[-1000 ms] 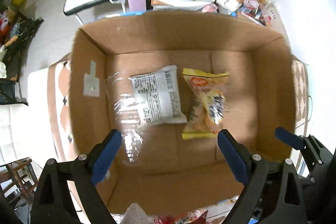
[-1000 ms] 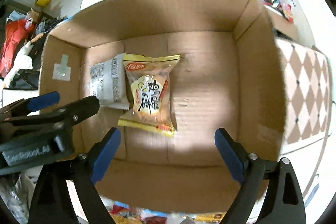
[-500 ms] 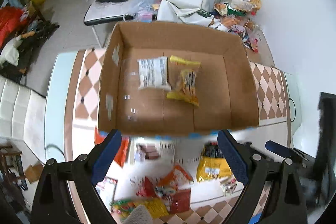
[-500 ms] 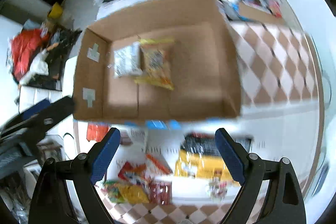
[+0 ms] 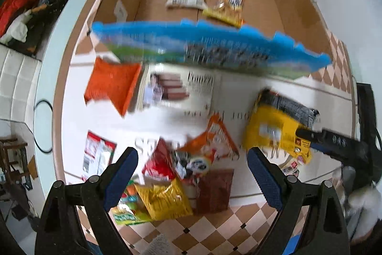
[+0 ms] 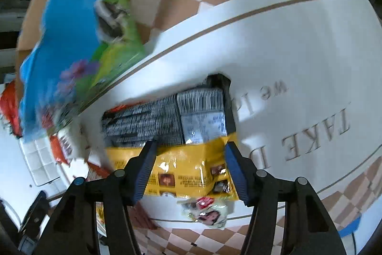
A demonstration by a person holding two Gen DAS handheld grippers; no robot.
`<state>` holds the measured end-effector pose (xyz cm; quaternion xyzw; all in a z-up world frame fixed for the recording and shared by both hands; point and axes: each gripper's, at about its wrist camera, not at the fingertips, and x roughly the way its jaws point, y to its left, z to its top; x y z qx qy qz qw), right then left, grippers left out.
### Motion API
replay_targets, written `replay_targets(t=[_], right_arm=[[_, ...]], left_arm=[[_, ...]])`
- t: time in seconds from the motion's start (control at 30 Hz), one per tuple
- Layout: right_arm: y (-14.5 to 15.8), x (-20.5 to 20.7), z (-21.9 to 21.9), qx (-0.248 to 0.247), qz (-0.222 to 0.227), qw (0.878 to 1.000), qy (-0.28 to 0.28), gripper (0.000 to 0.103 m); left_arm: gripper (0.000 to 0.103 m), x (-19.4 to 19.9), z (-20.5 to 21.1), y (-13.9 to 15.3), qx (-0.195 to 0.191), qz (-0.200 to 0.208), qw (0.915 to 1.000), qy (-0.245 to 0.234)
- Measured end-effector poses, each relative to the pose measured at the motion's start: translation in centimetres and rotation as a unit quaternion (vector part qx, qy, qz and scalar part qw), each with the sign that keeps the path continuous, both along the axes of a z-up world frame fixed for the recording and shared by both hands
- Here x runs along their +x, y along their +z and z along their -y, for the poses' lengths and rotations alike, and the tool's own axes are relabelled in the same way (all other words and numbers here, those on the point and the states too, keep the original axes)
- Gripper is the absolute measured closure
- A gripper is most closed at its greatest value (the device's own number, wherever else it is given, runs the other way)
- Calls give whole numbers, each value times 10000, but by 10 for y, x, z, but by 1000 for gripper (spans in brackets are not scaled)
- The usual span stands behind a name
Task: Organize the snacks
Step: 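Grasp the orange panda chips bag with left tool while right grasps yellow-black cookie bag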
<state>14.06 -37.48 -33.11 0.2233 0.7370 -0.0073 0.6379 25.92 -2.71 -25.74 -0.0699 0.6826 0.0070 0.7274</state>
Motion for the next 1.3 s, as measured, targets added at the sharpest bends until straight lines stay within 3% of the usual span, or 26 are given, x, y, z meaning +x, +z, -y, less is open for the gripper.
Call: replay_targets(t=[0.17, 0.23, 0.27, 0.3, 0.37, 0.5, 0.57, 0.73, 0.83, 0.87, 1.0, 1.07, 1.13, 1.2, 1.3], right_arm=[[-2, -46, -54, 491, -474, 9916, 1100, 41], [14, -50, -69, 39, -203, 9853, 1696, 29], [23, -45, -74, -185, -17, 9823, 1865, 13], [29, -41, -76, -381, 176, 9790, 1996, 7], [33, -24, -79, -724, 361, 9745, 2095, 7], [13, 12, -81, -732, 220, 9797, 1855, 7], [2, 19, -94, -741, 190, 9772, 1978, 7], [-22, 20, -130, -1200, -43, 9584, 2588, 2], [-34, 9, -132, -1410, -296, 9502, 2764, 5], [-38, 6, -129, -1367, -337, 9508, 2761, 15], [-38, -14, -106, -1284, -470, 9563, 2584, 15], [-38, -23, -95, -1208, -571, 9602, 2453, 15], [-38, -31, -85, -1142, -637, 9640, 2317, 15], [-38, -34, -77, -1056, -668, 9685, 2156, 14], [-31, -31, -60, -873, -619, 9754, 1928, 14]], left_arm=[[9, -27, -8, -15, 122, -170, 9998, 51], [9, -36, -19, -17, 230, -195, 9994, 149], [9, -40, -25, -19, 257, -201, 9993, 201], [9, -44, -29, -20, 287, -213, 9990, 253], [9, -50, -42, -25, 321, -282, 9982, 414], [9, -55, -60, -32, 270, -374, 9965, 697], [9, -54, -60, -32, 344, -294, 9972, 596], [9, -39, -29, -34, 668, -145, 9965, -490], [9, -26, 9, -44, 941, -128, 9858, -1388], [9, -23, 22, -48, 1042, -111, 9800, -1689], [10, -13, 62, -62, 1293, -98, 9586, -2536], [19, -8, 78, -75, 1424, -159, 9490, -2810], [48, -3, 88, -87, 1470, -312, 9446, -2919], [54, 3, 90, -99, 1370, -566, 9507, -2724], [58, 12, 73, -104, 916, -818, 9715, -2026]])
